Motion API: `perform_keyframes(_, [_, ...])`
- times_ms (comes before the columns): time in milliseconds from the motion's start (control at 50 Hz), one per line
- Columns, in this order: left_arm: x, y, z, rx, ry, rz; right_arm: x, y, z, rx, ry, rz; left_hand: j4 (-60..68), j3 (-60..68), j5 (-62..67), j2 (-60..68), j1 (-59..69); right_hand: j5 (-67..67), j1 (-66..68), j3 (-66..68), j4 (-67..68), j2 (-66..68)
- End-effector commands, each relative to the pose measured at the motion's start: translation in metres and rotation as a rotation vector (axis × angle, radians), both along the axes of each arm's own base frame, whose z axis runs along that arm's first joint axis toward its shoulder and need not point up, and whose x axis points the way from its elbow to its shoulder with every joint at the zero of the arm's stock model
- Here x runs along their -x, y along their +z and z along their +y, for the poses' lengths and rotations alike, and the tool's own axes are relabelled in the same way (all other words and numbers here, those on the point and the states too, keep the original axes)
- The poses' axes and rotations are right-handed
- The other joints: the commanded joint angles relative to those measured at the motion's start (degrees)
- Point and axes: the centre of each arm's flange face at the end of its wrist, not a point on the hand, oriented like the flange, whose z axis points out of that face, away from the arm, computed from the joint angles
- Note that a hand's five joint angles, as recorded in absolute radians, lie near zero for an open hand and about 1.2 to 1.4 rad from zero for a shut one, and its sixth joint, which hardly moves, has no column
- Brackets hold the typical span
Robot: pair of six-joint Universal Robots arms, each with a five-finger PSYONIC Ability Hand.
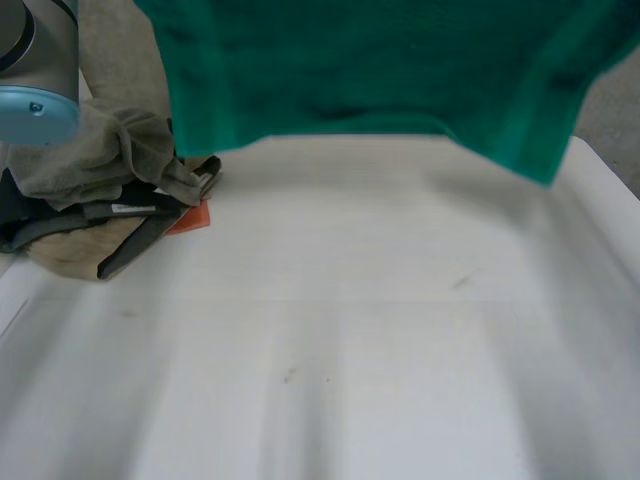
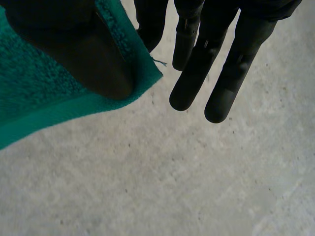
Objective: Fold the laundry.
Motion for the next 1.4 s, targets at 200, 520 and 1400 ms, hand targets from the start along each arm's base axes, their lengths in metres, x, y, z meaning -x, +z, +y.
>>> perform_keyframes(200, [0.008, -0.133, -0.012, -0.389, -0.063, -0.126, -0.031, -0.115, -0.008, -0.345, 0.128, 0.065, 11.29, 11.82, 12.60, 11.37, 14.53, 11.08, 14.25, 11.83, 11.30, 53.75])
perform_keyframes(520, [-0.003, -0.258, 0.072, -0.933, -0.107, -0.478, 0.001, -0.242, 0.062, -1.039, 0.102, 0.250, 11.29, 11.82, 12.60, 11.37, 14.53, 11.08, 14.25, 11.83, 11.30, 53.75])
perform_keyframes(1400, [0.061, -0.252, -0.022, -0.626, -0.033, -0.601, -0.022, -0.260, -0.044, -0.613, -0.023, 0.380, 11.29, 11.82, 12.60, 11.37, 14.53, 9.06, 12.23, 9.81, 9.28, 51.73])
